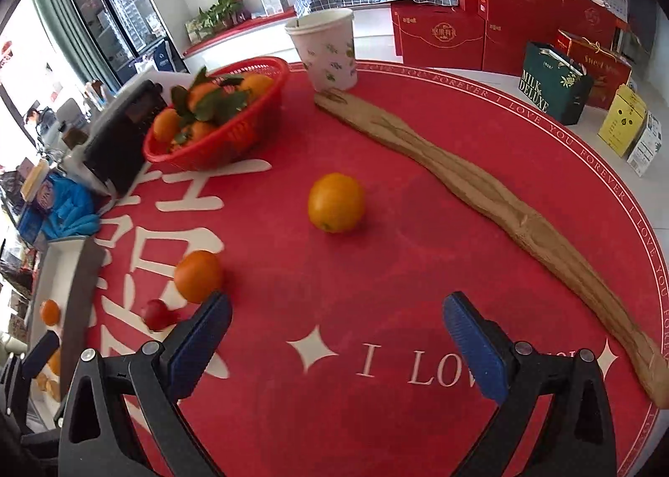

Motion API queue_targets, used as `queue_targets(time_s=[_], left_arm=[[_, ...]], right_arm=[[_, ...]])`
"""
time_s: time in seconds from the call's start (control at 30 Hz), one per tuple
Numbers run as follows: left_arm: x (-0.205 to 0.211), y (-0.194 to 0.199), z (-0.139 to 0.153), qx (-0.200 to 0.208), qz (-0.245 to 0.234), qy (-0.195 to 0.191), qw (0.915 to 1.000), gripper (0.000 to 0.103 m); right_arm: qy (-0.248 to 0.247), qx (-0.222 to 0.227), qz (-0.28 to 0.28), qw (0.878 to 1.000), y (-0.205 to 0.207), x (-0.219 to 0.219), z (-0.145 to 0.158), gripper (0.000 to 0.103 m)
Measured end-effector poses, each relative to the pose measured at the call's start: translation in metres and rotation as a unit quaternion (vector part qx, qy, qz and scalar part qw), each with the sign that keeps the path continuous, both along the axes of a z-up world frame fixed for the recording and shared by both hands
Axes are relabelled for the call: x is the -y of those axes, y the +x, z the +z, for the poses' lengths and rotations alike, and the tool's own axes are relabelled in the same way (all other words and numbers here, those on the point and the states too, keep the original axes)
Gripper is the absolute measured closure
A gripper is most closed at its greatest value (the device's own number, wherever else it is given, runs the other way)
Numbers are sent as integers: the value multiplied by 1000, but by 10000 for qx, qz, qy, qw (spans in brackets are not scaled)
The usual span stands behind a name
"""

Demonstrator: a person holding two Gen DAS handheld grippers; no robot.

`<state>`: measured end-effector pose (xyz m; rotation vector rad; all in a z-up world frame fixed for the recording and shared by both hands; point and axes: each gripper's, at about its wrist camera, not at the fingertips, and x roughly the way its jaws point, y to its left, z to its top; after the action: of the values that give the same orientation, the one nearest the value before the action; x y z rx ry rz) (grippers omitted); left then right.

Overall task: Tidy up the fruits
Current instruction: 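Grasp another red cherry tomato with the left gripper while the right gripper grasps another orange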

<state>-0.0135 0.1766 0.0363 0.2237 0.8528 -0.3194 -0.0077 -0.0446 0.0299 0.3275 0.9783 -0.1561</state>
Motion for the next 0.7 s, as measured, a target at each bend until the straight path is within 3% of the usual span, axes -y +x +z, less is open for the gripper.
queue_targets(time_s=[0.43, 0.5, 0.6, 0.7], left_arm=[[6, 12, -19, -61, -31, 75, 9999, 19], [9, 13, -21, -44, -26, 122, 9999, 19], [13, 14, -23, -22, -43, 123, 9999, 19], [18, 16, -23, 3, -89, 61, 9999, 19]], right_arm=[[-659, 126, 172, 9976, 46, -13, -15, 3], [-951, 175, 130, 9952, 51, -18, -14, 34], [-997, 252, 186, 9945, 53, -19, -11, 63], [-811, 350, 180, 9959, 46, -12, -10, 67]])
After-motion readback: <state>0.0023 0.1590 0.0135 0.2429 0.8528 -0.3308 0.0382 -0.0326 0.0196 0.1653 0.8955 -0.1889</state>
